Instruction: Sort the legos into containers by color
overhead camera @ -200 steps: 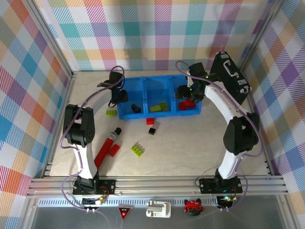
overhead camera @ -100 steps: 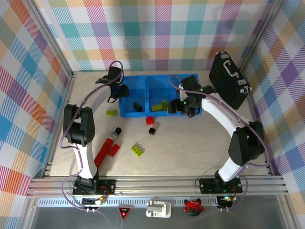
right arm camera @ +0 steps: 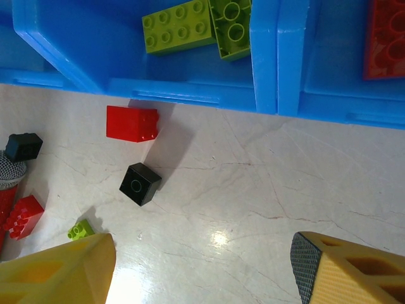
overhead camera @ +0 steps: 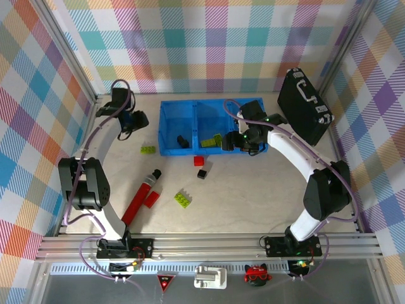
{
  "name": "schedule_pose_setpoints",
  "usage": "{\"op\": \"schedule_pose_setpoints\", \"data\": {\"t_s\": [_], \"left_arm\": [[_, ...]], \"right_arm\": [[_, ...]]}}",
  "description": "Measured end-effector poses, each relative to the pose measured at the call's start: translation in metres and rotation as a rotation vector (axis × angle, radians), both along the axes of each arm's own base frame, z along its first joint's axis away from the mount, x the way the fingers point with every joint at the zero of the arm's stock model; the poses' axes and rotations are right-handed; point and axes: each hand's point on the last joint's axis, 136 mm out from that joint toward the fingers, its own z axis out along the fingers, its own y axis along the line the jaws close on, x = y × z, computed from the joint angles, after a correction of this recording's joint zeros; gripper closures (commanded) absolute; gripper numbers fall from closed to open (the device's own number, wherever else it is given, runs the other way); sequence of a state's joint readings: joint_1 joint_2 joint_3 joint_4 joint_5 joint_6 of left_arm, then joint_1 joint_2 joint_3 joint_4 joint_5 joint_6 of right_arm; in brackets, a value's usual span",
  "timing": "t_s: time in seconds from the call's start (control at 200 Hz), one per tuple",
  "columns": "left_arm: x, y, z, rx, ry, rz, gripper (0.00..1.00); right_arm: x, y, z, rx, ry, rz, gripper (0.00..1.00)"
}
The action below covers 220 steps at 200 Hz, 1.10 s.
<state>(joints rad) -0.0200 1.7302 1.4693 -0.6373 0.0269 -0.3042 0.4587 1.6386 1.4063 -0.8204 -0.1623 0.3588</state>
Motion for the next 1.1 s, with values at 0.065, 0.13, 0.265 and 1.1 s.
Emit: {"op": "schedule_pose_setpoints", "data": {"t_s": [0.065, 0.13, 0.265, 1.1], "left_arm": [[-0.006, 0.01, -0.016, -0.024, 0.054, 0.016, 0.35], [-0.008, 0.014, -0.029, -0.048, 0.094, 0.017, 0.24], [-0.012, 0.007, -0.062, -0.103, 0.184, -0.01, 0.14], [-0.029, -0.017, -0.13, -0.058, 0.455, -0.126, 0.21]], "right_arm": [[-0.001, -0.001, -0.001, -0.003, 0.006, 0.0, 0.25], [-0.002, -0.001, -0.001, -0.005, 0.01, 0.0, 0.25], [-0.003, -0.001, 0.0, -0.006, 0.011, 0.001, 0.25], [-0.004, -0.002, 0.007, -0.018, 0.002, 0.0, 0.25]]}}
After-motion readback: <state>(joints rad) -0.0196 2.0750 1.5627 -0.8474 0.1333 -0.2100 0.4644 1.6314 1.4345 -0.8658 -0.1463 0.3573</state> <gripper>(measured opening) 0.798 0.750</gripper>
